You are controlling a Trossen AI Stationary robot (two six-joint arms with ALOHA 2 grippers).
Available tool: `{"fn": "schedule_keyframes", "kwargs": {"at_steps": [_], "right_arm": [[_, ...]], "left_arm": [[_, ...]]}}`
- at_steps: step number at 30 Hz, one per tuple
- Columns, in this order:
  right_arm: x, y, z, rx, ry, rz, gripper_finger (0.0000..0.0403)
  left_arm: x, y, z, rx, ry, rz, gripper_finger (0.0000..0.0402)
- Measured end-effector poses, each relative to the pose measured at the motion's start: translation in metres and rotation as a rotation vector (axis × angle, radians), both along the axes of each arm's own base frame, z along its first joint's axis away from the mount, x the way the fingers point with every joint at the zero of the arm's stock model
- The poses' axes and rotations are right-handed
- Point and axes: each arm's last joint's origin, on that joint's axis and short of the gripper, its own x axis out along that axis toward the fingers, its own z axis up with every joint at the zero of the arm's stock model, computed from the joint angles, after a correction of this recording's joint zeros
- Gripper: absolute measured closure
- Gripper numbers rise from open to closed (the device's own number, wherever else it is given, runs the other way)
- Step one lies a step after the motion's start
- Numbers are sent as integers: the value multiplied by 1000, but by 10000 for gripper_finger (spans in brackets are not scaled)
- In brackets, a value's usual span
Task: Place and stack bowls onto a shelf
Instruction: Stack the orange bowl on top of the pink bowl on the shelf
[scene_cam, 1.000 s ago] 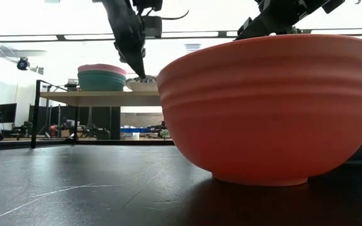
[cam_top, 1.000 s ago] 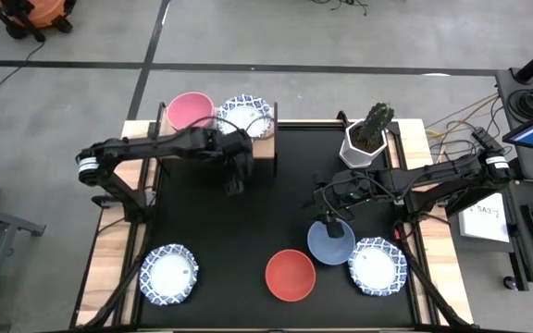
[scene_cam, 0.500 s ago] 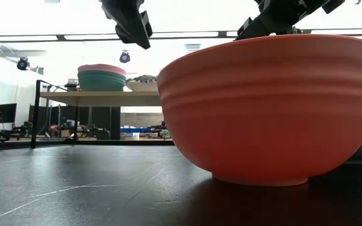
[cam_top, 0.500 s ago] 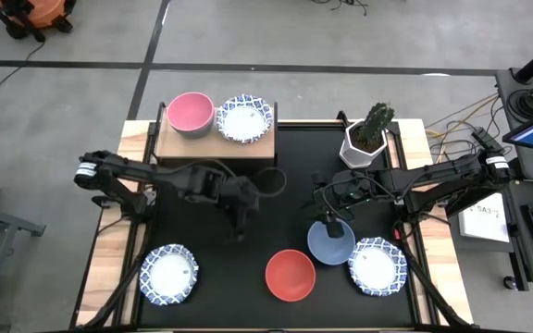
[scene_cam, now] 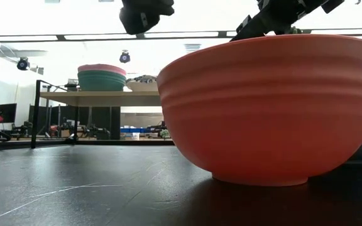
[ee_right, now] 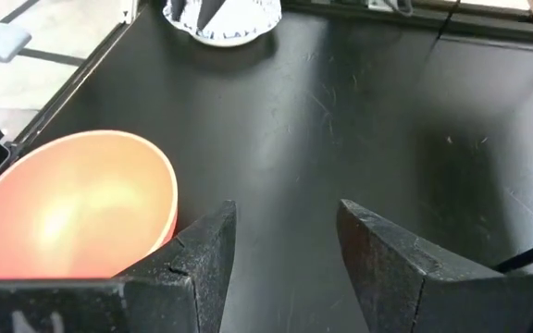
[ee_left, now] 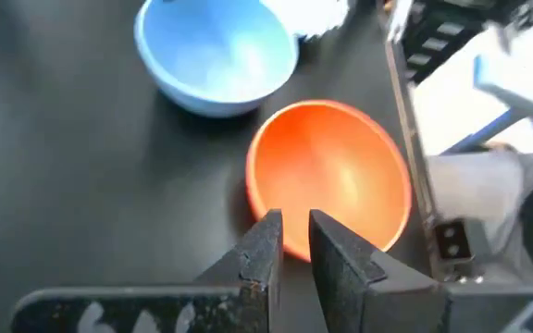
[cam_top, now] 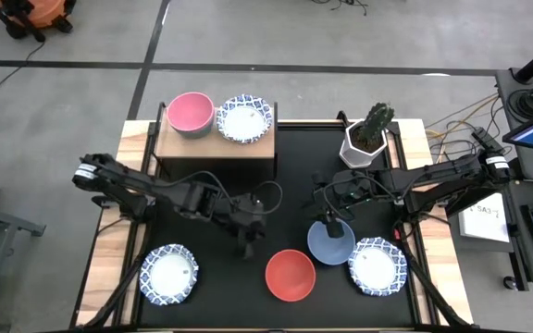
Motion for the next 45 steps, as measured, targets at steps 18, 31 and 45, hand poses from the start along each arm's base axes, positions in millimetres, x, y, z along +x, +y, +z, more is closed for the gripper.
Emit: {"fn": "schedule_keyframes", "kwargs": {"at_steps": [18,31,45], "right_arm": [[-4,0,9,-6,-53,8,225],[-7,16,10,-3,-51,73,225],[-8,18,11,1,-55,76,225]], "left_arm": [[18,-34,-88,-141,-14,153,288],[49,-49,-108,-26,182,201,283],[48,-48,-107,37,211,232,342]]}}
